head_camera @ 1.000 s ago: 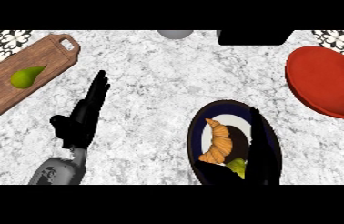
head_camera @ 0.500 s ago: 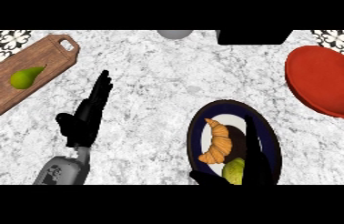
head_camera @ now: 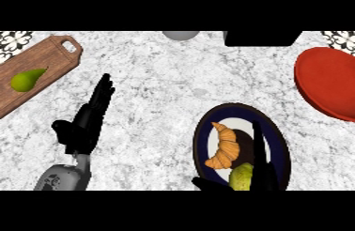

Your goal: Pick the croissant from the plate and place it in the bowl

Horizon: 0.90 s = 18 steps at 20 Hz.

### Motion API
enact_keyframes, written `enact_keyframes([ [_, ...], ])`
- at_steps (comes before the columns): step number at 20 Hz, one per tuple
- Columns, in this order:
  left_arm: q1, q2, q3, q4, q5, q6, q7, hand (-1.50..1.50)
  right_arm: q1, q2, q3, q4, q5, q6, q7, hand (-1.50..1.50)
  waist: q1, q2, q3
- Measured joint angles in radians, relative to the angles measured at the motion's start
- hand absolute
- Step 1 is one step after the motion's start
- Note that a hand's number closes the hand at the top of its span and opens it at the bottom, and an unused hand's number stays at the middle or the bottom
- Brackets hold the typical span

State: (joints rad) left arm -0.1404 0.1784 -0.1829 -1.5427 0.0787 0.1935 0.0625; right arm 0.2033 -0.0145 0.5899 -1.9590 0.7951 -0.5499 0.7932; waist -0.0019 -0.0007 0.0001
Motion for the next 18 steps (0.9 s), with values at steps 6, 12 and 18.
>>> enact_keyframes([
  [6, -0.029, -0.007, 0.039, 0.022, -0.007, -0.034, 0.016, 0.00, 0.000, 0.008, 0.002, 0.102, -0.097, -0.094, -0.093, -1.50, 0.000, 0.001, 0.000],
  [12, -0.021, -0.037, 0.057, 0.057, -0.038, -0.047, -0.026, 0.00, -0.007, -0.001, -0.031, 0.160, -0.192, -0.131, -0.178, -1.50, 0.000, 0.000, 0.000],
  [18, -0.004, -0.047, 0.068, 0.013, -0.056, -0.062, 0.002, 0.00, -0.052, 0.003, -0.056, 0.293, -0.243, -0.178, -0.248, -1.50, 0.002, 0.000, 0.000],
])
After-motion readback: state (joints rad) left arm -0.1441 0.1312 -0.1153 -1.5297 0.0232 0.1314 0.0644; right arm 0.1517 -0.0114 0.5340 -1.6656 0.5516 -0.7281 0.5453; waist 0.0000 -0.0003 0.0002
